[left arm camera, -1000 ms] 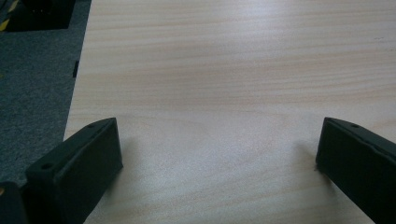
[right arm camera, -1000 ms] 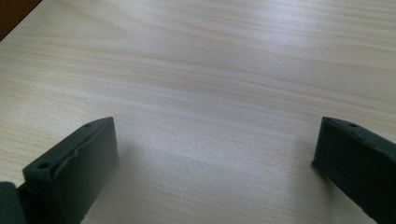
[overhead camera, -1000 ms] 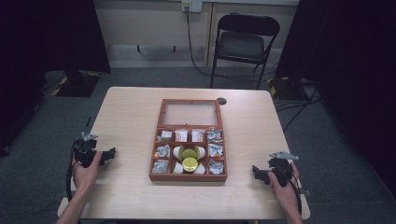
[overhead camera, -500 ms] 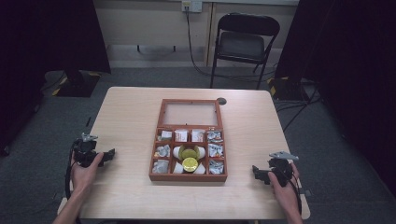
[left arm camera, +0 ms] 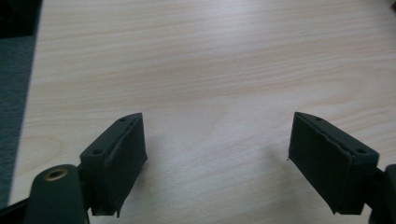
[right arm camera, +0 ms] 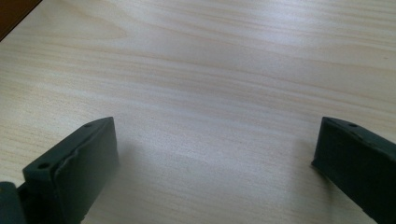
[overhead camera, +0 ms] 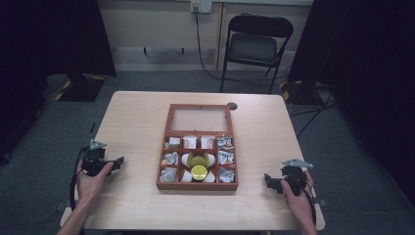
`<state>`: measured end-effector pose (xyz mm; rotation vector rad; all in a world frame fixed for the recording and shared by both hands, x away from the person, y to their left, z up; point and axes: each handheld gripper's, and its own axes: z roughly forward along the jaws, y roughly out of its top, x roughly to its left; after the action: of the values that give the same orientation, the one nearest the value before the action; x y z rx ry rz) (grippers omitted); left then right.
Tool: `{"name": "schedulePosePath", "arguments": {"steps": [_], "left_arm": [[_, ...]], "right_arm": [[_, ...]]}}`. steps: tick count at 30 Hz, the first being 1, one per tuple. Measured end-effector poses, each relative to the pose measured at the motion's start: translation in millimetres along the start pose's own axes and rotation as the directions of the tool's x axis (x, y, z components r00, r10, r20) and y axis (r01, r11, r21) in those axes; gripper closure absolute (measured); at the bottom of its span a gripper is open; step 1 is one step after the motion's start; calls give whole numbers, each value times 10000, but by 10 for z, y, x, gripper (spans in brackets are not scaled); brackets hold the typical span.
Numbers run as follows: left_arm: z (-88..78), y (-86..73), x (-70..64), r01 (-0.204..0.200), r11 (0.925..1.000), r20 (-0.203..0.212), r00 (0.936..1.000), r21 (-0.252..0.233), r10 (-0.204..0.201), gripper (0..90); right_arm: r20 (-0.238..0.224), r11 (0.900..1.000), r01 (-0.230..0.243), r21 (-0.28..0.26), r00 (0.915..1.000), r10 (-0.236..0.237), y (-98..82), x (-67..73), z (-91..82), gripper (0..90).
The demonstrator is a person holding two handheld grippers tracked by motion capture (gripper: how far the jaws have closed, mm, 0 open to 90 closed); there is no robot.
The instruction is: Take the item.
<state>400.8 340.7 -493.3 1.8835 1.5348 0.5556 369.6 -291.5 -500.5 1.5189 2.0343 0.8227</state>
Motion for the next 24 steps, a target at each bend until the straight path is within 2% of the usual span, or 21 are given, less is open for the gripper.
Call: {"name": "schedulePosePath", "arguments": {"steps": [6, 8, 12, 14, 19, 22, 24], "left_arm": [[-49, 20, -42, -137, 9998, 236, 9996, -127, 140, 211], [-68, 29, -64, -108, 9997, 177, 9998, -210, 112, 216], [-95, 46, -121, -424, 9984, 167, 9989, -385, 431, 220], [-98, 52, -149, -441, 9981, 371, 9983, -423, 457, 226], [-115, 78, -215, -778, 9955, 682, 9943, -545, 814, 274], [-144, 105, -248, -670, 9959, 974, 9926, -608, 728, 275], [-163, 125, -282, -747, 9947, 1147, 9900, -701, 825, 279]], "right_arm": [[1, 10000, 2, 1, 10000, -2, 0, 0, 0, 0], [0, 10000, 1, 0, 10000, -1, 0, 0, 0, 0], [1, 10000, 0, 2, 10000, 0, 0, 0, 0, 0], [1, 10000, 1, 1, 10000, -1, 0, 0, 0, 0], [0, 10000, 0, 2, 10000, 0, 0, 0, 0, 0], [0, 10000, -1, 4, 10000, 1, 0, 0, 0, 0], [0, 10000, 0, 2, 10000, -1, 0, 0, 0, 0]]}}
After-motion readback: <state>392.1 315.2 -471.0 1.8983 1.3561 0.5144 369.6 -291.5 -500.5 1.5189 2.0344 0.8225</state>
